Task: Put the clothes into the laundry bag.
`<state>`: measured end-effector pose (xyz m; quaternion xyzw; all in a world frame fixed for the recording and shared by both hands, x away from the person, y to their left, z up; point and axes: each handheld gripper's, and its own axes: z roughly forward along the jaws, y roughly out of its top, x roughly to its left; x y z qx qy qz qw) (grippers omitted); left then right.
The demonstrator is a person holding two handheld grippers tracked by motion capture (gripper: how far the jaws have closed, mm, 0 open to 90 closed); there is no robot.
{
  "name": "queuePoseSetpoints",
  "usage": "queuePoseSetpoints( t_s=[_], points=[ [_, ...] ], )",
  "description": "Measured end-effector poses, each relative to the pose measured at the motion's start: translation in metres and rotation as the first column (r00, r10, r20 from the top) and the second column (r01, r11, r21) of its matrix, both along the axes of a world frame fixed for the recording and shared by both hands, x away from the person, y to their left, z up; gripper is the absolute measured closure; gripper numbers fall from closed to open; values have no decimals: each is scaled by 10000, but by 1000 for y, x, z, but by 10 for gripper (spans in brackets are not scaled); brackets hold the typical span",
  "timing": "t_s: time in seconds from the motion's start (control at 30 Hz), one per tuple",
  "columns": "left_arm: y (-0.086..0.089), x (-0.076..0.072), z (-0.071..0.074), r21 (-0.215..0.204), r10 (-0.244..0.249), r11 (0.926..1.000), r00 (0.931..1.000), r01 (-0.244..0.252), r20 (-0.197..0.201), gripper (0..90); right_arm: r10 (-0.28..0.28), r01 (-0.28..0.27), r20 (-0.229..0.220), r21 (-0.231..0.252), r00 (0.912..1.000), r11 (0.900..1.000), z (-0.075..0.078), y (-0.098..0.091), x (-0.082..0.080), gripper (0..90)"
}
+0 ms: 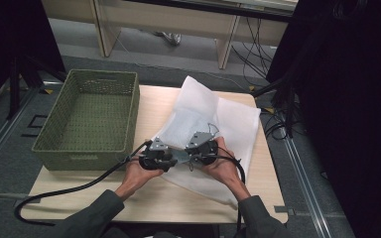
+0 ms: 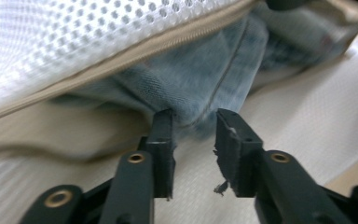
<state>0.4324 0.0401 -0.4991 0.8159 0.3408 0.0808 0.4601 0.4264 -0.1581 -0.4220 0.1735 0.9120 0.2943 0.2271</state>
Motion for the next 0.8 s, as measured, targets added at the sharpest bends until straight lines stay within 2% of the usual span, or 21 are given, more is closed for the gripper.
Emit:
queuePoseSetpoints(
  t_s=[0.03,0.07,0.1,0.13,0.17,0.2,0.23,0.3,0.33,0.37,0.43,0.47,0.5,0.53,0.57,0.6,0.63,0.67,0.7,0.73,0.8],
  points=[
    [-1,3,-2,-8,-12,10000,10000,12,-80,727,49,-48,-167,58,9998,10000,2,-1,0,880],
    [0,6,-5,308,76,9995,10000,-77,34,767,48,-45,-99,373,9999,9993,2,-1,-1,880],
    [1,9,-7,428,393,9983,9991,-400,175,821,3,10,-268,491,9996,9988,2,-1,-1,880],
    [1,13,-10,336,663,9972,9977,-667,150,853,-186,209,-440,529,9989,9984,2,-2,-3,880],
    [1,16,-11,178,802,9966,9967,-804,124,868,120,-107,-316,395,9994,9992,2,-3,-1,880],
    [-1,18,-12,39,872,9962,9956,-874,340,881,84,-54,-493,604,9988,9982,1,-2,-2,881],
    [-1,20,-12,39,874,9961,9939,-879,666,885,-80,110,-508,592,9987,9982,2,-3,-2,880],
    [-7,24,-11,416,888,9947,9904,-936,1062,888,67,-34,-533,604,9986,9982,1,-1,-2,880],
    [-12,25,-10,314,898,9950,9878,-945,1269,888,0,30,-647,464,9979,9989,2,-2,-2,880],
    [-14,27,-8,471,906,9941,9878,-973,1265,888,6,29,-651,530,9979,9986,2,-2,-2,880],
    [-19,33,-10,311,1218,9913,9804,-1281,1546,888,-13,60,-712,658,9975,9978,2,-1,-3,880],
    [-18,36,-11,509,1379,9877,9766,-1480,1650,889,114,-66,-648,733,9978,9973,1,-2,-1,880],
    [-21,37,-14,188,1726,9839,9727,-1776,1549,889,108,-59,-659,733,9978,9973,1,-2,-1,880],
    [-22,38,-17,235,1688,9843,9710,-1752,1693,888,115,-59,-717,779,9974,9969,0,-3,-1,880],
    [-22,35,-18,598,1487,9850,9721,-1618,1814,887,45,27,-963,752,9953,9972,0,-3,-1,880],
    [-21,34,-18,757,1373,9854,9742,-1528,1789,878,-86,148,-871,711,9962,9974,-2,-3,-1,881],
    [-19,33,-18,827,1307,9856,9748,-1474,1806,864,81,-23,-803,718,9967,9974,-2,-2,0,880],
    [-16,33,-16,947,1092,9873,9772,-1280,1821,838,45,20,-886,730,9961,9973,-3,-2,0,880],
    [-13,31,-13,967,994,9887,9842,-1143,1468,811,30,34,-937,677,9956,9977,-5,-2,0,880],
    [-12,28,-12,949,1018,9887,9842,-1162,1445,786,11,48,-899,652,9960,9979,-6,-3,2,880],
    [-7,23,-8,1199,624,9897,9894,-783,1314,747,-99,171,-1028,701,9947,9974,-5,-3,1,880]
  ],
)
